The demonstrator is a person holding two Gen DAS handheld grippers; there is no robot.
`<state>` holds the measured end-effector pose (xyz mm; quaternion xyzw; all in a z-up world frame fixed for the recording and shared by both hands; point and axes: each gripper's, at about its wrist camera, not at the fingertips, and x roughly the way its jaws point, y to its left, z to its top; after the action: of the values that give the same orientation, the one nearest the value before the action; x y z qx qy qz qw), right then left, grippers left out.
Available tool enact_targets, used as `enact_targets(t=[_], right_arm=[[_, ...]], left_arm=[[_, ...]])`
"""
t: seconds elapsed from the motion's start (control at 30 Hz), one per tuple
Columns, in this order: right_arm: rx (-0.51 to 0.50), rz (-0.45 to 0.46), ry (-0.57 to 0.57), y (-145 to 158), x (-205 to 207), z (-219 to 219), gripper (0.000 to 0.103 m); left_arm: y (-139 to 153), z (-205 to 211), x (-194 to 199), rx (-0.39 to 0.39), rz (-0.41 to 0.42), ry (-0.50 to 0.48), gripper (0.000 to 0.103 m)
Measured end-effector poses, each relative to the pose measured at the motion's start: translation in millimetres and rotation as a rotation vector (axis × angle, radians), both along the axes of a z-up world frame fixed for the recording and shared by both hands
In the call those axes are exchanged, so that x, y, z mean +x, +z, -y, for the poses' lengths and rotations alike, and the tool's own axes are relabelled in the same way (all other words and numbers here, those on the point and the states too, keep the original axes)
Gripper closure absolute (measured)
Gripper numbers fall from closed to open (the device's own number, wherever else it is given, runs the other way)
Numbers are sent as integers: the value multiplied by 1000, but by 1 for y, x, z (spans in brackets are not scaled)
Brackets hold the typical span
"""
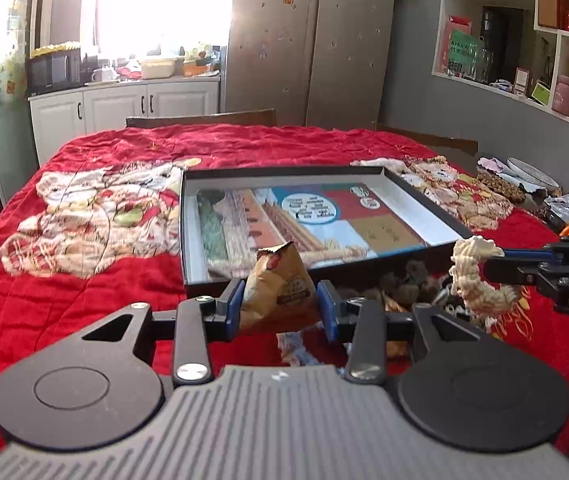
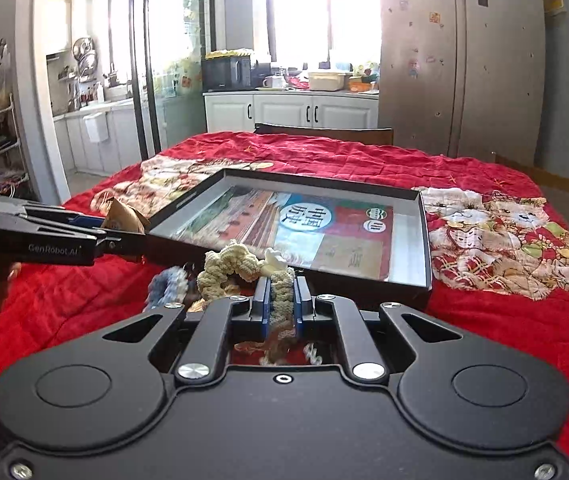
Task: Organize objects
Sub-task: 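Carry the cream scrunchie and paper packet with both tools over the black box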
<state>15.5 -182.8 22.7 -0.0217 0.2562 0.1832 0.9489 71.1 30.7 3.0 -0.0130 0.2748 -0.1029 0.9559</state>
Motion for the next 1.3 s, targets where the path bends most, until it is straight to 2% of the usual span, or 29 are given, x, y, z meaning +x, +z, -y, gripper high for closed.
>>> enact_targets(t=[0.53, 0.73, 0.97, 1.13, 1.3], right_arm=[[52, 37, -65, 13, 72, 1, 92], [42, 51, -84, 17, 104, -6, 92], [43, 1, -112, 9, 148, -5, 92], [26, -53, -124, -8, 177, -7, 92], [27, -105, -129, -24, 202, -9, 92]], left_arm=[[4, 5, 65, -11, 17, 38, 60], [5, 6, 96, -12, 19, 56, 60], [-2, 7, 134, -12, -4, 91, 60], [-10, 10, 158, -19, -33, 103, 60], [-18, 16, 174, 9, -42, 109, 60]])
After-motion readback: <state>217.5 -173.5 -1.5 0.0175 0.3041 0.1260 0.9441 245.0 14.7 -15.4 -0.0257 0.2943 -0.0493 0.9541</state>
